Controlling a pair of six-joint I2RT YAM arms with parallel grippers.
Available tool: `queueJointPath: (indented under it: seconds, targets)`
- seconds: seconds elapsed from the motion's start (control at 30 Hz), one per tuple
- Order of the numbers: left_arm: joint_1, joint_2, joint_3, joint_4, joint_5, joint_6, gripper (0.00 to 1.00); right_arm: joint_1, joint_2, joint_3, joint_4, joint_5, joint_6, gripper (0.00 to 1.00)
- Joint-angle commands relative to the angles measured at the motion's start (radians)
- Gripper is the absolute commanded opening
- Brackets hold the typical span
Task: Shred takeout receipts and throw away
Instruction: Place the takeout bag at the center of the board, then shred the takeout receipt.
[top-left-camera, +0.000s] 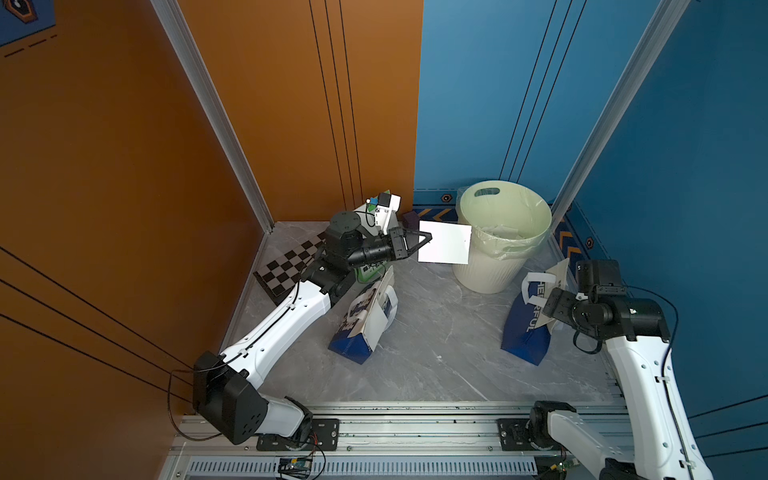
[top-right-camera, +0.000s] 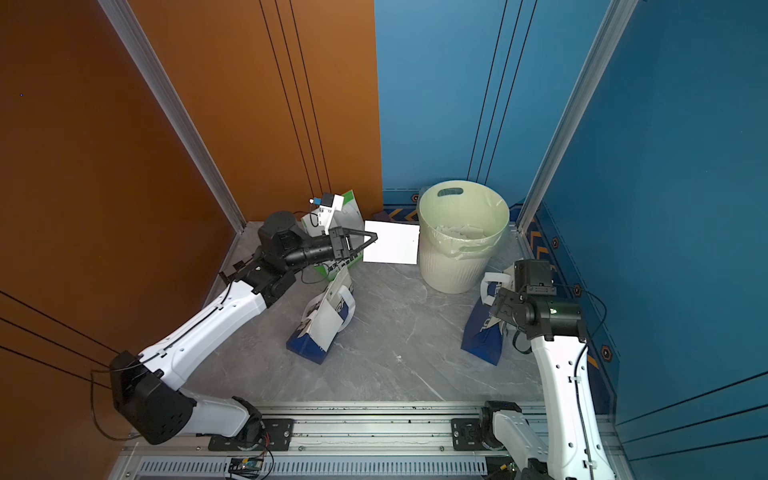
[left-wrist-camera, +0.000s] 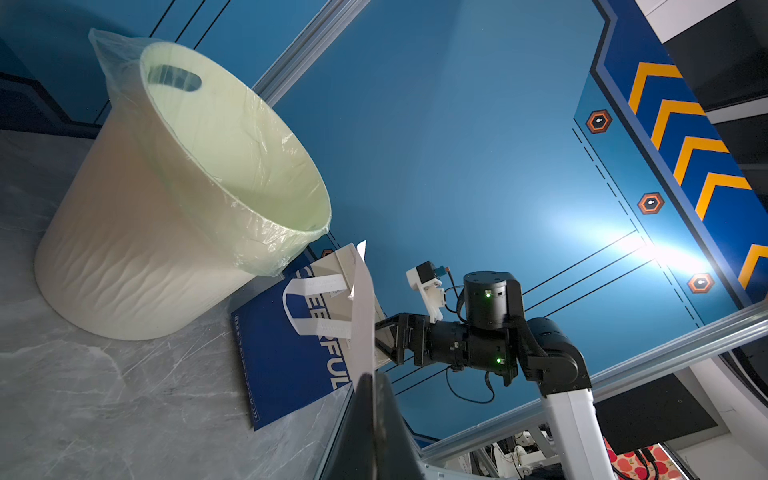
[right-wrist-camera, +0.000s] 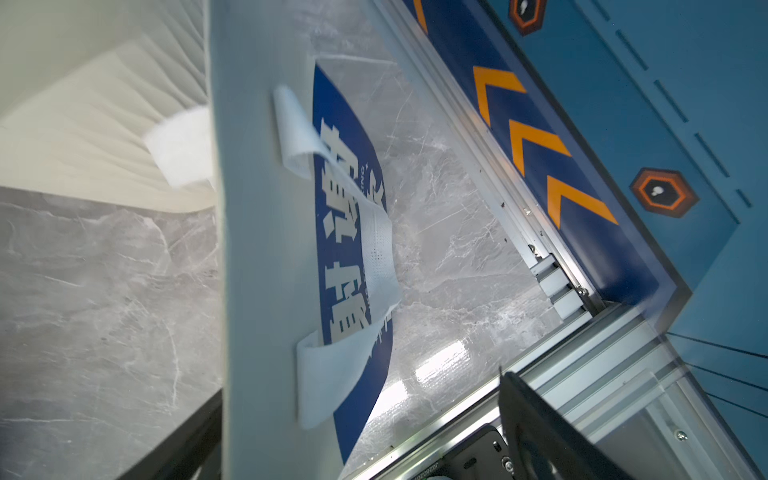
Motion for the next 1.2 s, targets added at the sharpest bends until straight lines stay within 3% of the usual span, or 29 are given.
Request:
queueJointPath:
  seconds: [0.0,0.17,0.37,0.57,0.9,1.0,1.17]
  targets:
    - [0.009,-0.018,0.001,0.011,0.048,0.056,0.0,-0.006,-0.034,0.144,-0.045,0.069,-0.056,0.95]
    - [0.001,-0.023,0.016,-0.016,0.077,0.145,0.0,0.017,0.035,0.373,-0.078,-0.03,-0.141,0.91]
    - [-0.035,-0.029,0.13,-0.322,0.08,0.484,0.0,0.222,0.158,0.568,-0.06,-0.264,-0.256,0.85]
    - [-0.008,-0.044,0.122,-0.262,0.134,0.492,0.0,0.415,0.267,0.592,-0.005,-0.566,-0.379,0.89]
    - [-0.007,-0.048,0.084,-0.12,0.246,0.4,0.0,0.428,0.383,0.577,0.15,-0.851,-0.363,0.92]
    - [-0.009,-0.049,0.076,-0.109,0.249,0.392,0.0,0.417,0.388,0.57,0.208,-0.93,-0.339,0.85]
    - [-0.009,-0.052,0.05,-0.061,0.24,0.359,0.0,0.402,0.37,0.521,0.298,-1.021,-0.289,0.6]
